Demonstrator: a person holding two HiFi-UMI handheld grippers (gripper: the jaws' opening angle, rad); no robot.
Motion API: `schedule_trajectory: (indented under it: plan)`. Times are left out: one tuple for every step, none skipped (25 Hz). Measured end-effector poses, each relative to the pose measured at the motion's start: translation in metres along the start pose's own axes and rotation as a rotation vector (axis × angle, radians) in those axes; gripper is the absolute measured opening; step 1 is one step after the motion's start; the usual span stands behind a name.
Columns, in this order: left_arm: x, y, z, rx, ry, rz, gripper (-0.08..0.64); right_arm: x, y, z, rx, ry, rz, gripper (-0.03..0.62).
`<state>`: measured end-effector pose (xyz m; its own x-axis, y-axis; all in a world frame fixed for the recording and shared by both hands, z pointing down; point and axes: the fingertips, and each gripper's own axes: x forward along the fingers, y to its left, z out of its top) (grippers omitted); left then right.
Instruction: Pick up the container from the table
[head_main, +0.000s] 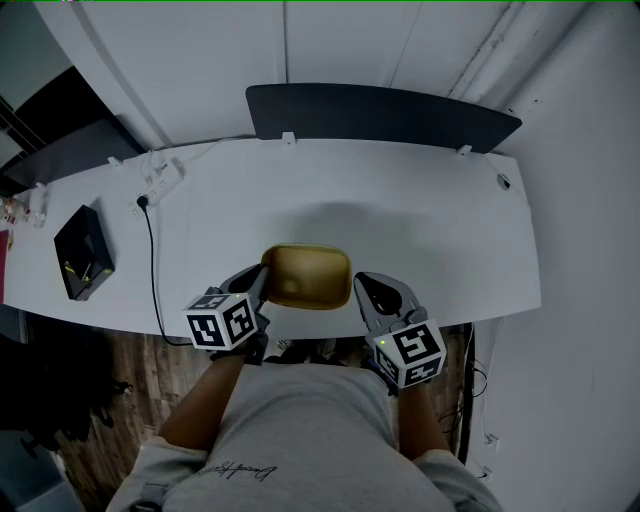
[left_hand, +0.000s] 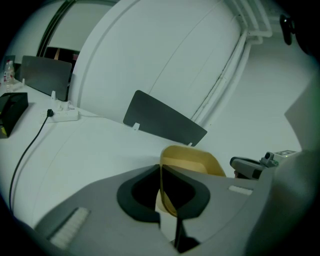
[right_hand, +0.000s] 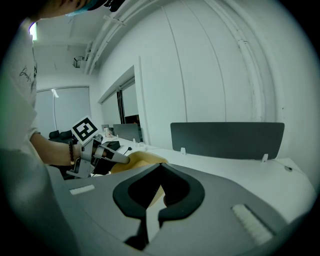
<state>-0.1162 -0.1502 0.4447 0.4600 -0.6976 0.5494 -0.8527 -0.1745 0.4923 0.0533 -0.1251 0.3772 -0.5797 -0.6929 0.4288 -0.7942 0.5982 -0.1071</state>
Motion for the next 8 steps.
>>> schedule_trajectory:
  plan:
    - [0.0007, -0.0002, 0.0001, 0.0, 0.001, -0.001, 0.012, 0.0004, -0.0006, 0.0, 0.0, 0.0, 0.0, 0.015]
    - [0.0013, -0.0003, 0.0002, 0.0, 0.001, -0.001, 0.012, 0.0007, -0.0012, 0.0, 0.0, 0.001, -0.001, 0.014]
    - [0.0019, -0.0004, 0.0003, 0.001, 0.001, -0.001, 0.012, 0.0009, -0.0017, -0.0001, 0.0, 0.001, -0.001, 0.014]
    - [0.0024, -0.0004, 0.0005, 0.002, 0.001, -0.001, 0.012, 0.0012, -0.0021, -0.0001, 0.0, 0.0, -0.001, 0.014]
    - [0.0027, -0.0003, 0.0008, 0.002, 0.001, -0.001, 0.012, 0.0015, -0.0023, -0.0001, 0.0, 0.0, -0.001, 0.014]
    - [0.0029, -0.0002, 0.0013, 0.002, 0.0, -0.001, 0.012, 0.0019, -0.0024, 0.0001, 0.0, 0.0, -0.001, 0.015]
    - [0.0031, -0.0001, 0.0018, 0.002, 0.0, -0.002, 0.012, 0.0023, -0.0024, 0.0004, 0.0, 0.0, -0.001, 0.014]
    - [0.0034, 0.0, 0.0024, 0.003, 0.0, -0.002, 0.012, 0.0027, -0.0024, 0.0007, 0.0, -0.001, 0.0, 0.015]
